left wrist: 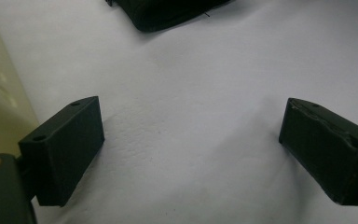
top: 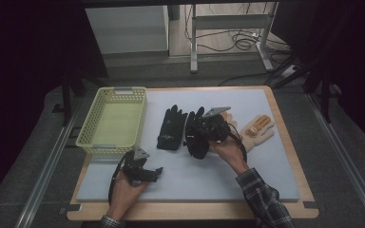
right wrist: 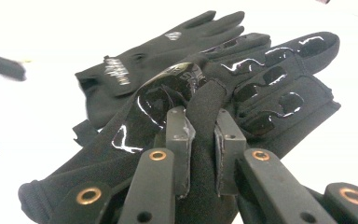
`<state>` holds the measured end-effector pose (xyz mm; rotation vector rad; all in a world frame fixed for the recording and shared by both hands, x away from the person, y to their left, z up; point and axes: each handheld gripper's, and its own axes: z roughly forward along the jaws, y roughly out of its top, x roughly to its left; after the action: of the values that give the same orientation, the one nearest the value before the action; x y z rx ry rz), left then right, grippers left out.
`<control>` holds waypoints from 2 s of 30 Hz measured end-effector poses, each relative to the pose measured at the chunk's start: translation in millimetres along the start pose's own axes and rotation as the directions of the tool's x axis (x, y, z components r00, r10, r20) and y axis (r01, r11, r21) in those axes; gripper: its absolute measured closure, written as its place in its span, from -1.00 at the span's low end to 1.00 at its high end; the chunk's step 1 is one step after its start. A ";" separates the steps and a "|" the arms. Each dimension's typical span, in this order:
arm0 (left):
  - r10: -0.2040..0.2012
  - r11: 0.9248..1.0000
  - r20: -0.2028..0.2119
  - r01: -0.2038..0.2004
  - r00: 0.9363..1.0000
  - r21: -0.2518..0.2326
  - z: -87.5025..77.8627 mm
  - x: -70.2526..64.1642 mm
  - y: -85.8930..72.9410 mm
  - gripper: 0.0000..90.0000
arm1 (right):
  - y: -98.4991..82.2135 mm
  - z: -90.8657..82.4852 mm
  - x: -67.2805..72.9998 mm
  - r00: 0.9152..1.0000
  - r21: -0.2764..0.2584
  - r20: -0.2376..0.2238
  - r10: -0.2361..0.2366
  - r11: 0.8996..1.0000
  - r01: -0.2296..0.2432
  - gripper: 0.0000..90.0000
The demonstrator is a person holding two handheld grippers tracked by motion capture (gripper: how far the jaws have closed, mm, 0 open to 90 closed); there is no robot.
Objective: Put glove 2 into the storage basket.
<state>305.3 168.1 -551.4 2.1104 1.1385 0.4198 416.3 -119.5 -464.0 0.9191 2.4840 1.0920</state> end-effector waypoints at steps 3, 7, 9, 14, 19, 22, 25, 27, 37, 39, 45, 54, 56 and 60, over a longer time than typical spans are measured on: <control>0.000 1.000 0.000 0.000 1.000 0.000 0.0 0.0 0.0 -0.85 | -7.2 -14.9 15.0 1.000 -0.006 -0.020 -0.009 1.000 0.009 0.74; -0.004 1.000 -0.001 0.004 1.000 -0.004 0.3 -0.2 0.0 -0.85 | -25.6 -29.7 40.9 0.999 -0.008 -0.042 -0.011 1.000 0.011 0.73; -0.006 1.000 0.000 0.006 1.000 -0.004 0.3 -0.4 0.0 -0.85 | -37.6 -33.5 52.4 0.998 -0.004 -0.055 -0.012 1.000 0.012 0.73; -0.004 1.000 0.000 0.004 1.000 0.000 0.0 -0.3 0.0 -0.85 | -69.5 -30.4 71.8 0.998 0.010 -0.059 -0.003 1.000 0.004 0.68; -0.004 1.000 0.000 0.004 1.000 -0.001 0.1 -0.3 -0.1 -0.85 | -83.8 -28.7 69.0 0.997 0.011 -0.079 0.012 1.000 -0.011 0.17; -0.004 1.000 0.000 0.004 1.000 0.000 0.0 -0.2 0.0 -0.85 | -87.3 -43.7 55.9 0.997 -0.037 -0.068 0.045 0.998 -0.047 0.13; -0.004 1.000 0.000 0.004 1.000 0.000 0.0 -0.2 0.0 -0.85 | -97.4 -51.5 43.4 0.998 -0.028 -0.036 0.057 0.998 -0.058 0.42; -0.005 1.000 0.001 0.005 1.000 0.000 0.1 -0.2 0.0 -0.85 | -107.3 -48.1 39.9 0.998 0.006 -0.026 0.051 0.999 -0.050 0.54; -0.004 1.000 0.000 0.004 1.000 -0.001 0.1 -0.2 0.0 -0.85 | -121.8 -34.4 64.9 0.996 0.029 -0.084 -0.024 0.999 0.026 0.59; -0.004 1.000 0.000 0.004 1.000 -0.001 0.1 -0.2 0.0 -0.85 | -118.8 -34.6 65.0 0.995 0.031 -0.092 -0.033 0.999 0.036 0.55; -0.004 1.000 0.000 0.004 1.000 0.000 0.0 -0.1 0.0 -0.85 | -104.0 -40.9 47.4 0.997 -0.011 -0.070 -0.012 1.000 0.011 0.41; 0.000 1.000 -0.001 0.000 1.000 0.000 -0.1 -0.1 0.0 -0.85 | -64.5 -21.8 25.8 0.996 -0.031 -0.077 -0.038 0.999 0.036 0.38; 0.000 1.000 -0.001 0.000 1.000 0.000 -0.1 -0.1 0.0 -0.85 | -46.8 -10.4 21.8 0.995 -0.031 -0.079 -0.057 0.998 0.055 0.38; -0.003 1.000 0.000 0.003 1.000 -0.001 0.0 -0.3 -0.1 -0.85 | -22.3 7.6 20.3 0.994 -0.031 -0.078 -0.079 0.997 0.077 0.31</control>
<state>305.0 167.9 -551.4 2.1080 1.1408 0.4191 394.6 -113.5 -485.5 0.7783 2.5377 1.1556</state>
